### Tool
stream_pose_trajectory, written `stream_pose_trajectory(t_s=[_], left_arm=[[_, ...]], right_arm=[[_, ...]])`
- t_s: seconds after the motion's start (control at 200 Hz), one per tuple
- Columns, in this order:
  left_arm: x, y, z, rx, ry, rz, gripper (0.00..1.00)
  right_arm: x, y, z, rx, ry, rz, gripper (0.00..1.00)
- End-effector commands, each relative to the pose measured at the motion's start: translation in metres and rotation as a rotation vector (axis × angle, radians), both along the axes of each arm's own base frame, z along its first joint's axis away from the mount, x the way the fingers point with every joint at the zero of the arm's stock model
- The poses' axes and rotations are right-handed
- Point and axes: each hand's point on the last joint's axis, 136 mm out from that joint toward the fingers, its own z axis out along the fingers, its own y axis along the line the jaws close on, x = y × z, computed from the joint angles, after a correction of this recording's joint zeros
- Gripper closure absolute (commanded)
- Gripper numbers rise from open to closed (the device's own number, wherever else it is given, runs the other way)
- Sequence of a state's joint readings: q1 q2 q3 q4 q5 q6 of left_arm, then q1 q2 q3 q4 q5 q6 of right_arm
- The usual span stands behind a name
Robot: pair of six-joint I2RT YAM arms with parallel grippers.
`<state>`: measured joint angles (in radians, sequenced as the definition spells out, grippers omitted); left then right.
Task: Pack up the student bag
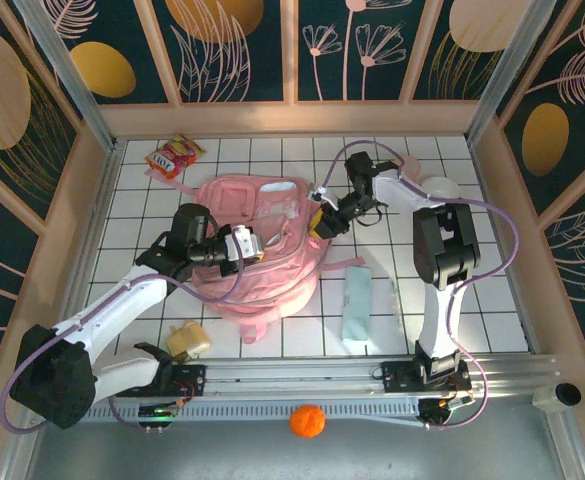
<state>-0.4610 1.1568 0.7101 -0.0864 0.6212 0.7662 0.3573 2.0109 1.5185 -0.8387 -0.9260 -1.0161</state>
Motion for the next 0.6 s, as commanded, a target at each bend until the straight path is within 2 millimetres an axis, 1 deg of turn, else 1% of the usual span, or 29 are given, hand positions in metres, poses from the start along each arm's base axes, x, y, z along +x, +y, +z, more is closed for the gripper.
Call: stream_pose_trajectory(t_s=[0.0,0.115,0.165,0.29,0.39,0.51,0.596], left_arm=[[0.007,-0.013,0.041,-0.097,-0.152,-0.065,1.0],[0.008,-0.012,0.041,-0.097,-0.153,-0.056,1.0],[0.009,-0.012,0.041,-0.097,-0.156,-0.045,1.0],[0.021,-0.005,0.038,-0.081,-0.171,0.034,1.0],[0.029,0.002,0.033,-0.054,-0.19,0.095,1.0],[0.038,0.009,0.028,-0.027,-0.198,0.153,1.0],[0.045,0.013,0.023,-0.006,-0.185,0.201,1.0]], right_arm=[[-0.01,0.008,0.02,0.044,0.049,0.001,0.77],[-0.009,0.011,0.02,0.055,0.085,-0.009,0.8],[-0.008,0.011,0.02,0.051,0.089,-0.018,0.84],[0.001,0.009,0.022,0.012,0.071,-0.074,0.95],[0.008,0.008,0.031,-0.002,0.048,-0.129,1.0],[0.011,0.008,0.046,-0.003,0.047,-0.179,1.0],[0.006,0.011,0.048,-0.049,0.044,-0.19,1.0]])
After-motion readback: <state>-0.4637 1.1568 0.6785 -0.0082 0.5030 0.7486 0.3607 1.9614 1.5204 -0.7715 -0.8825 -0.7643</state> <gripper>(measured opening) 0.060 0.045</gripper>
